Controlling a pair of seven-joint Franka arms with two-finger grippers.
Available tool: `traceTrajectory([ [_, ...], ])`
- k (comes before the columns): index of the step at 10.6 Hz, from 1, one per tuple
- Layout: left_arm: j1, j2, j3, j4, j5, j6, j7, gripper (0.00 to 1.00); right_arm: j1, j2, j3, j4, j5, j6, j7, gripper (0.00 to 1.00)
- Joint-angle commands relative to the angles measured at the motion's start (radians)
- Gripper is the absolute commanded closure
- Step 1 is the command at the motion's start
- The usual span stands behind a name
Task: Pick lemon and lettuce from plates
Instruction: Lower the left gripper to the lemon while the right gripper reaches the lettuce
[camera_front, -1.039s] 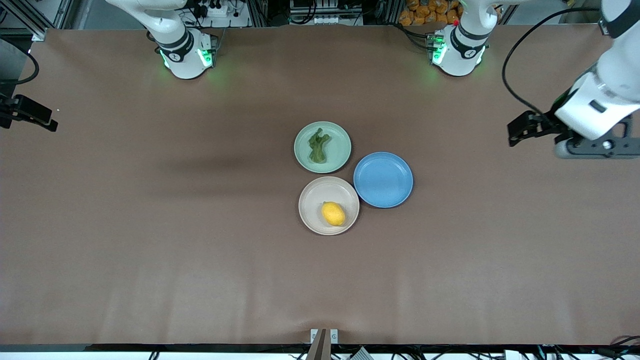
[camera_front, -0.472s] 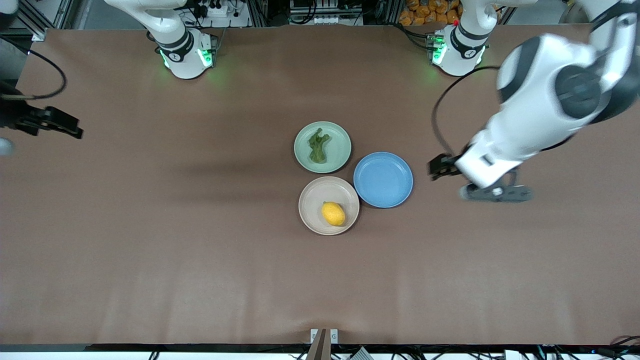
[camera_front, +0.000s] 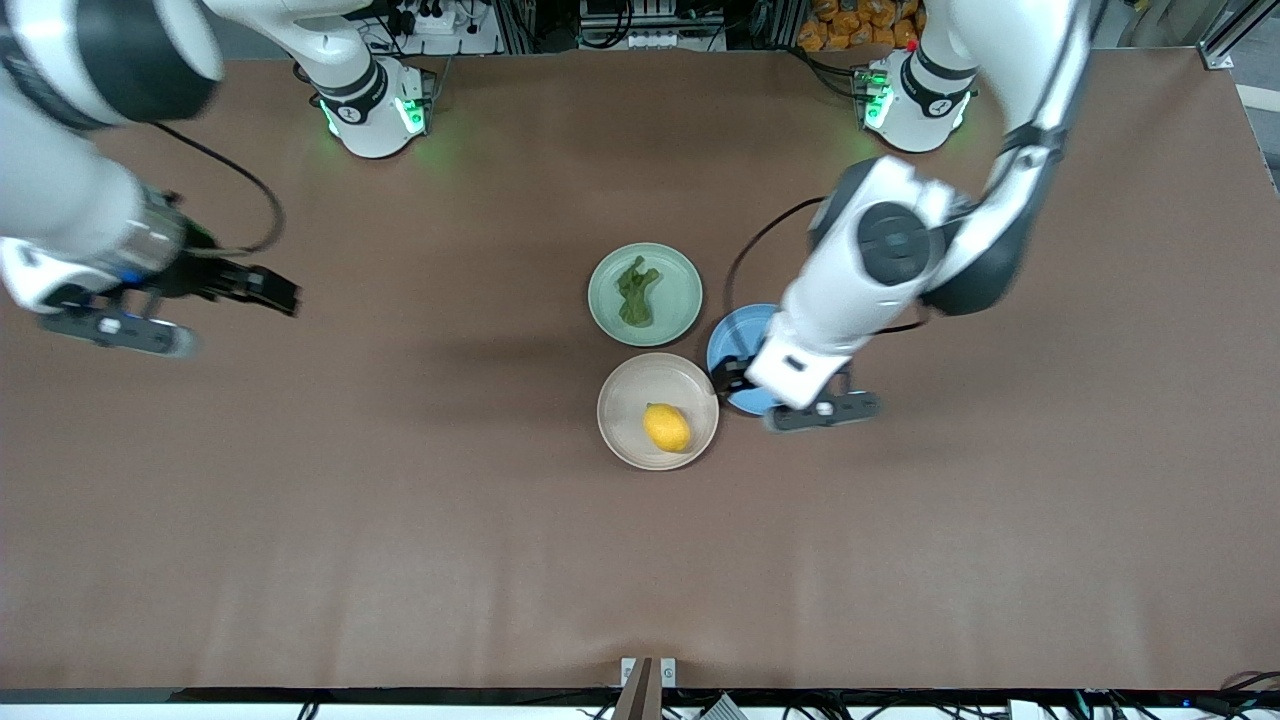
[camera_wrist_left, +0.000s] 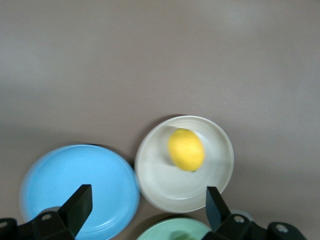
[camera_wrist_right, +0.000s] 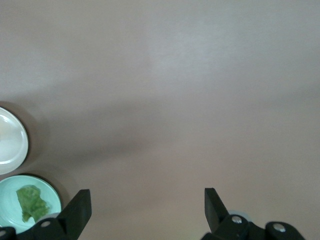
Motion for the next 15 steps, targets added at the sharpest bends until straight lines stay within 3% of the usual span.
traceTrajectory([
  [1,-0.089,0.152,0.016,0.021,-0.015,0.217,-0.146,0.0,0.076,0.017,0.012,-0.072,0.01,0.094,0.133,0.0],
  [4,-0.135,0.273,0.018,0.021,-0.015,0.4,-0.179,0.0,0.122,0.095,0.086,-0.075,0.008,0.163,0.306,0.0],
  [6,-0.158,0.333,0.024,0.021,-0.013,0.474,-0.19,0.0,0.173,0.134,0.095,-0.109,0.001,0.245,0.418,0.0],
  [8,-0.158,0.353,0.024,0.021,-0.013,0.493,-0.19,0.0,0.208,0.158,0.118,-0.149,-0.009,0.319,0.527,0.0],
  [12,-0.158,0.379,0.038,0.021,-0.012,0.493,-0.179,0.0,0.292,0.241,0.159,-0.148,-0.107,0.345,0.753,0.0],
  [15,-0.158,0.391,0.05,0.021,-0.012,0.493,-0.179,0.27,0.316,0.331,0.227,-0.148,-0.211,0.411,0.912,0.0],
])
